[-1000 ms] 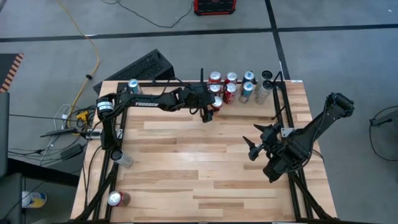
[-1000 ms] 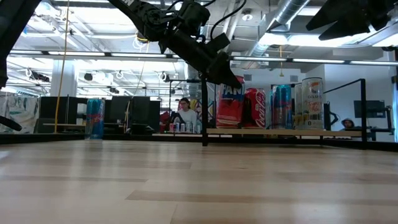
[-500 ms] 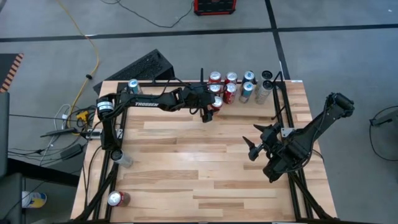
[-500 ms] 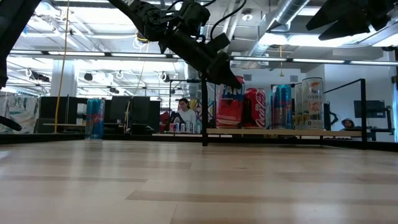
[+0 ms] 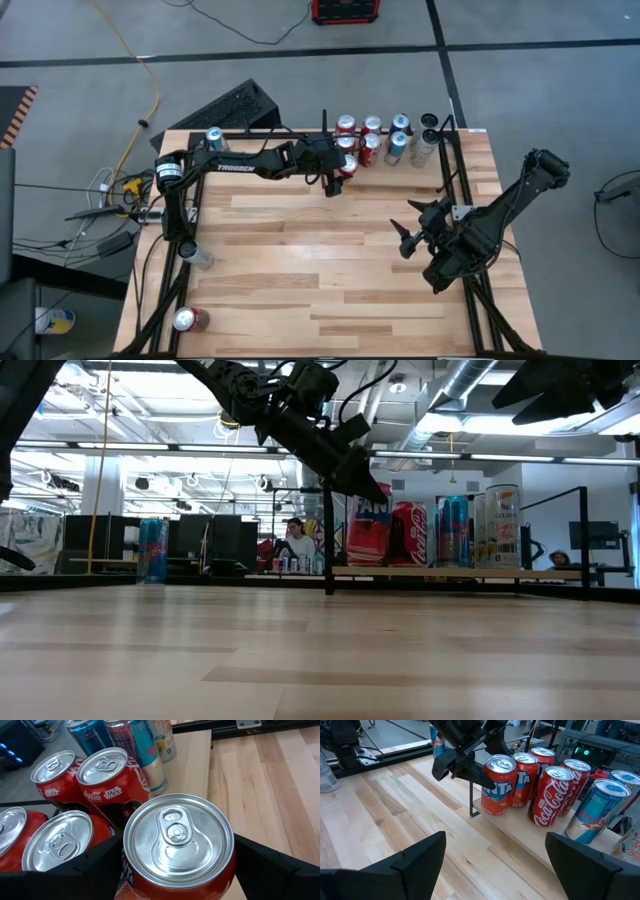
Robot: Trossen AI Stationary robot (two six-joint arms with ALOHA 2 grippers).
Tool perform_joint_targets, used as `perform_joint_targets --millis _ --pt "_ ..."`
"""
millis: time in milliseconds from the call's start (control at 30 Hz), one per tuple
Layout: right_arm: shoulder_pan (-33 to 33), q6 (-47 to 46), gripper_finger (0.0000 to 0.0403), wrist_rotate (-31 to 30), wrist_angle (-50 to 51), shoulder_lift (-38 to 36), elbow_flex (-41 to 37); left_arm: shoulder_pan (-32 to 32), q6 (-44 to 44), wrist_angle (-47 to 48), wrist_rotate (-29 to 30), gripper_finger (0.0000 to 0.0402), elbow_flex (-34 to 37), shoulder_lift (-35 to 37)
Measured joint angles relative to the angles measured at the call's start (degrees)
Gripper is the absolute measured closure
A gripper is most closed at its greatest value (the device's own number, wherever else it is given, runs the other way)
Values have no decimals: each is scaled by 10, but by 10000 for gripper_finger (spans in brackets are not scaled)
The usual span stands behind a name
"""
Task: Place canned beverage on shelf
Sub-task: Put the orange soda can on the shelf aligned with the other soda cans
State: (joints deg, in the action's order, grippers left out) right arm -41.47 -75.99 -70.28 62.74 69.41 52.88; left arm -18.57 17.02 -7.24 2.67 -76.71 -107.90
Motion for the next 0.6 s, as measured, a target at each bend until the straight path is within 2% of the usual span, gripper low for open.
perform_joint_targets --millis 133,367,600 --pt "0 0 35 0 0 0 0 0 4 1 -3 87 0 0" --pt "0 0 35 0 0 0 0 -1 3 0 10 52 0 0" --pt "0 0 35 0 0 0 0 -1 3 1 12 49 0 0"
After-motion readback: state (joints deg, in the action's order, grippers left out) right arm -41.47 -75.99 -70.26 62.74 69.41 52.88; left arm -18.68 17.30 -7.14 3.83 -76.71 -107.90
